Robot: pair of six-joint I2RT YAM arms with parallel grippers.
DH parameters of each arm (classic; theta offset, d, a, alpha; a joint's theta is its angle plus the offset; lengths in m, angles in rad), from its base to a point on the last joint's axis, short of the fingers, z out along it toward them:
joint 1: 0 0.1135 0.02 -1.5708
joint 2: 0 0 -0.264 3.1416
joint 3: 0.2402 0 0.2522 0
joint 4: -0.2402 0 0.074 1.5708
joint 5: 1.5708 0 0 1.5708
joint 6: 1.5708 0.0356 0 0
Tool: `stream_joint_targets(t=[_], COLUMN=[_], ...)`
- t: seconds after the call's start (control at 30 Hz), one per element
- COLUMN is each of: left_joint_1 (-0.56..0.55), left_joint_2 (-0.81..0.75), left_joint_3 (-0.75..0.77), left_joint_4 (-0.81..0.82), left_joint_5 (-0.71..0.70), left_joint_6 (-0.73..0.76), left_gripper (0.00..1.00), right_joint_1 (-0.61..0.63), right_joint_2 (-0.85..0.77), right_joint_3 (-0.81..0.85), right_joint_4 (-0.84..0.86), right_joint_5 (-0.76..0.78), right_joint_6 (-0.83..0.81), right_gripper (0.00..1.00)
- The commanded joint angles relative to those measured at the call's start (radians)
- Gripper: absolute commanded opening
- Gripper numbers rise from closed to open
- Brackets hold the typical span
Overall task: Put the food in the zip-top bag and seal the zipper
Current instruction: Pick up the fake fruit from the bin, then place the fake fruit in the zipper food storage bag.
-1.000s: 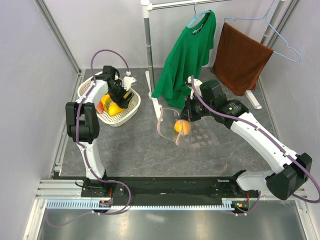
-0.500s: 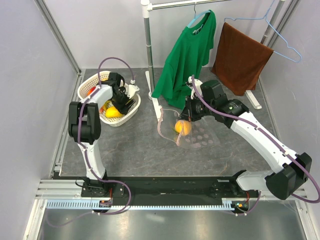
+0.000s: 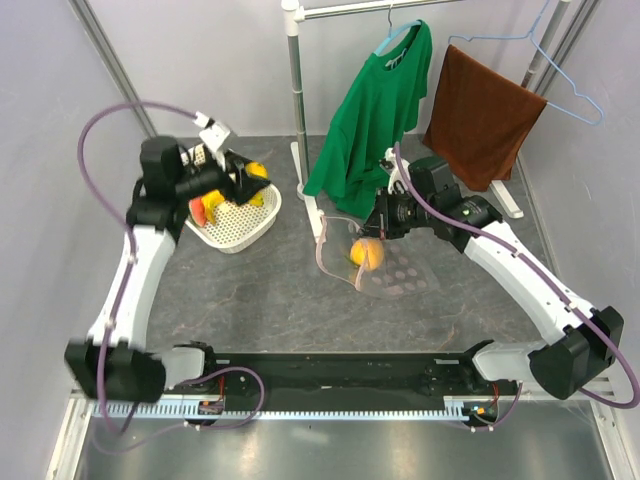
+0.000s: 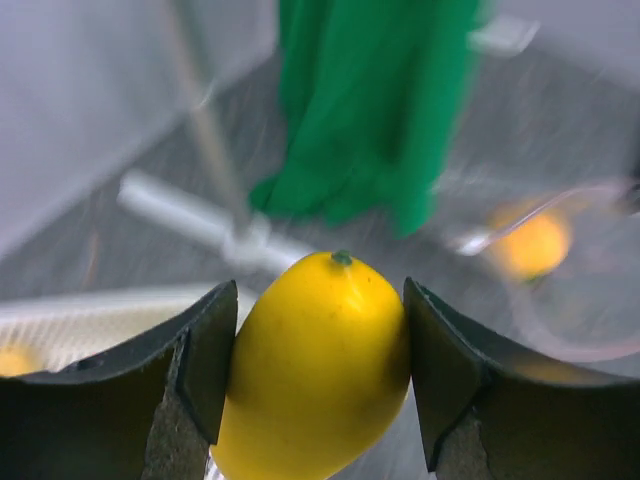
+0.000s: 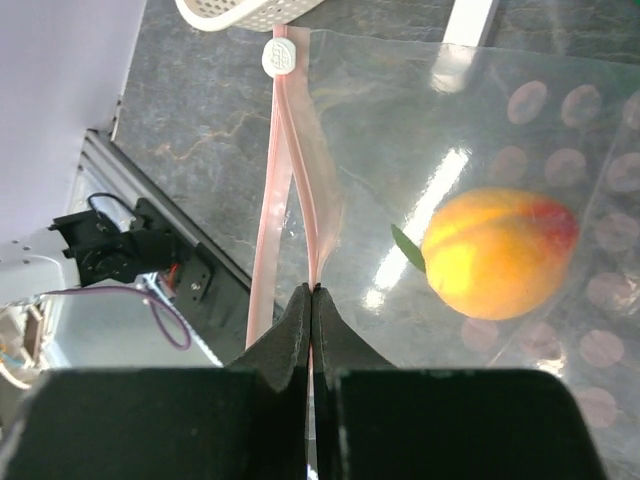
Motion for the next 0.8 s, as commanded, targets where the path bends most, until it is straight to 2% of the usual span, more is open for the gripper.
stream_joint_targets(t=[0.0, 0.07, 0.17, 0.23, 0.43, 0.6, 0.7, 0.77], left_joint_1=[-0.11, -0.237, -0.382, -0.46, -0.574, -0.609, -0.611, -0.611], left_joint_2=[-0.259, -0.309, -0.323, -0.304, -0.229, -0.217, -0.22, -0.237], left_joint_3=[-0.331, -0.4, -0.398, -0.401, -0.39, -0.434, -0.473, -0.485], left_joint_4=[0.647, 0.784, 0.834, 0.866, 0.898, 0.931, 0.896, 0.862], left_joint_5=[0.204, 0.135, 0.032, 0.014, -0.002, -0.08, -0.135, -0.134], left_joint_6=[-0.485, -0.497, -0.508, -0.498, -0.445, -0.534, -0.625, -0.649], left_gripper=[0.35, 0.34, 0.34, 0.35, 0.4, 0.43, 0.54, 0.7], right_joint_1=[-0.016, -0.03, -0.037, -0.045, -0.06, -0.082, -0.099, -0.105], right_joint_2=[0.01, 0.013, 0.018, 0.019, 0.013, -0.004, -0.011, -0.014], right_joint_3=[0.026, 0.026, 0.03, 0.036, 0.042, 0.031, 0.016, 0.005], right_joint_4=[0.048, 0.065, 0.089, 0.101, 0.155, 0.19, 0.224, 0.249], right_joint_5=[-0.107, -0.163, -0.242, -0.277, -0.377, -0.418, -0.441, -0.452], right_joint_6=[0.05, 0.064, 0.09, 0.11, 0.167, 0.224, 0.267, 0.296], right_gripper=[0.0, 0.0, 0.0, 0.0, 0.0, 0.0, 0.0, 0.0])
